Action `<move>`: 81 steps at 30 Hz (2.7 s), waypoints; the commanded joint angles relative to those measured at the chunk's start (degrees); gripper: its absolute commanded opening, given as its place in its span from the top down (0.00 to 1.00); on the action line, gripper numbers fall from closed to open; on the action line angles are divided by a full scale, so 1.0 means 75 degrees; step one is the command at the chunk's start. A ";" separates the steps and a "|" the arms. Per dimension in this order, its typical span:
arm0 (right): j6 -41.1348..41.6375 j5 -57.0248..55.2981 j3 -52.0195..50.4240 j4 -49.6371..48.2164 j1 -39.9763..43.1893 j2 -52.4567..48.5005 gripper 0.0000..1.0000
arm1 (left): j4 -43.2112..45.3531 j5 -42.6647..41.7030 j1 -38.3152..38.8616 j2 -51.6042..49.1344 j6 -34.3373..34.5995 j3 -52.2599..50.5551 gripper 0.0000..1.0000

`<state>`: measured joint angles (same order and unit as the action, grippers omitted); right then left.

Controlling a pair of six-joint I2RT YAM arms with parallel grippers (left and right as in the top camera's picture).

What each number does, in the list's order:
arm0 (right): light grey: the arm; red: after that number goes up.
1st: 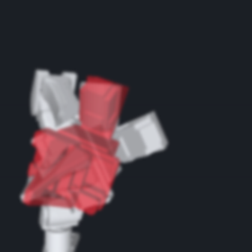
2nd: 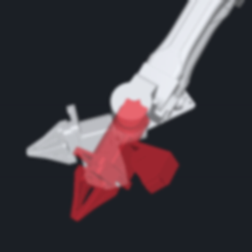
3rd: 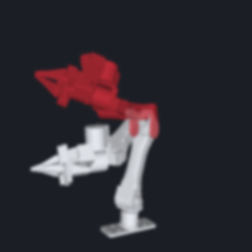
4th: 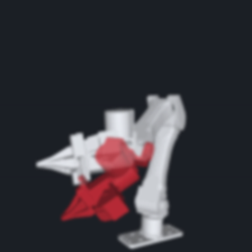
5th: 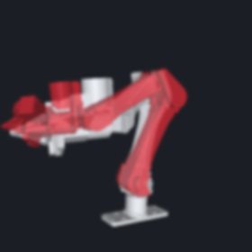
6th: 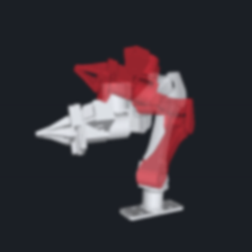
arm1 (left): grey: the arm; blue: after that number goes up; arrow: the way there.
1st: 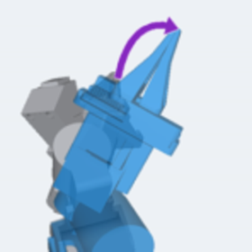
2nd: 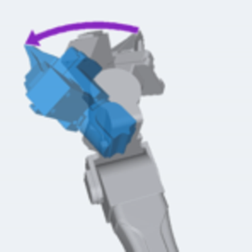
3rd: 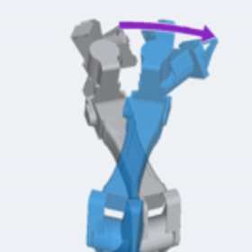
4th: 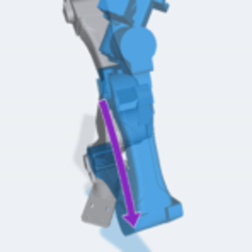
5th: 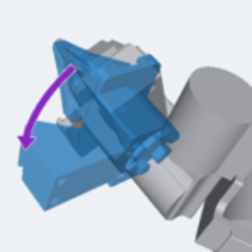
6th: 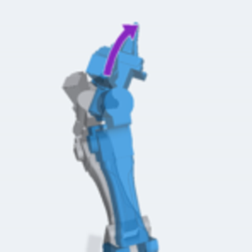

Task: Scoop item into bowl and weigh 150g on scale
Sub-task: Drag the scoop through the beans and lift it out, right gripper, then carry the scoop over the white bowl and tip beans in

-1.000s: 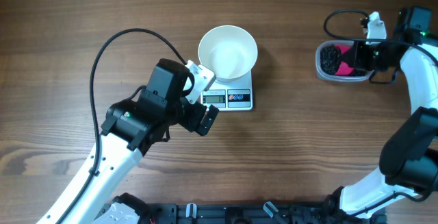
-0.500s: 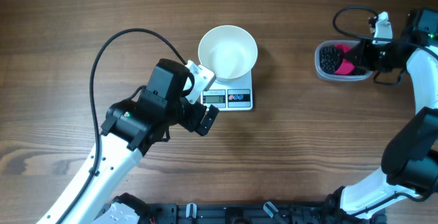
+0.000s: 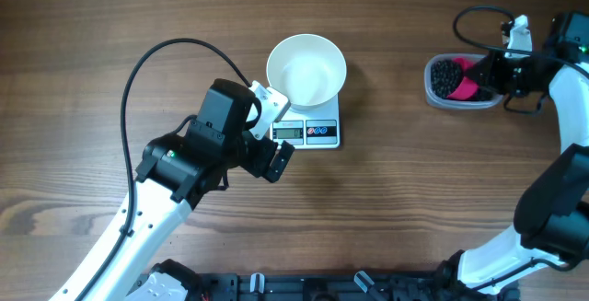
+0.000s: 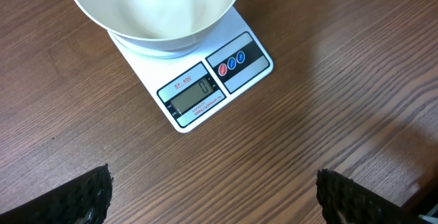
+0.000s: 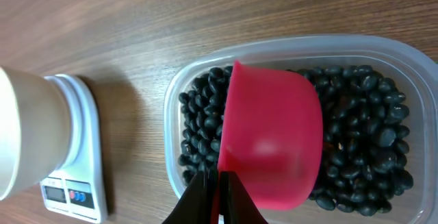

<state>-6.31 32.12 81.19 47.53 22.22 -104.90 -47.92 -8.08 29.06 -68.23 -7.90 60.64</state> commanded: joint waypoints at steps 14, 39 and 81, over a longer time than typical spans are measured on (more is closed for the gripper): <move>-0.0149 0.1390 0.0137 0.0073 0.0501 0.0038 0.96 | 0.0017 -0.0119 -0.0055 0.0096 -0.0119 0.0067 0.00; -0.0723 0.5528 0.0137 0.0589 0.1346 0.0061 0.96 | 0.0017 -0.0117 -0.0055 0.0096 -0.0119 0.0067 0.00; -0.1160 -0.0548 0.0140 -0.2565 -0.5313 0.1419 0.96 | 0.0017 -0.0117 -0.0055 0.0096 -0.0119 0.0067 0.00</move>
<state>-11.68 33.52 81.14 27.62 -15.53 -95.48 -47.92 -8.08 29.08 -68.23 -7.90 60.64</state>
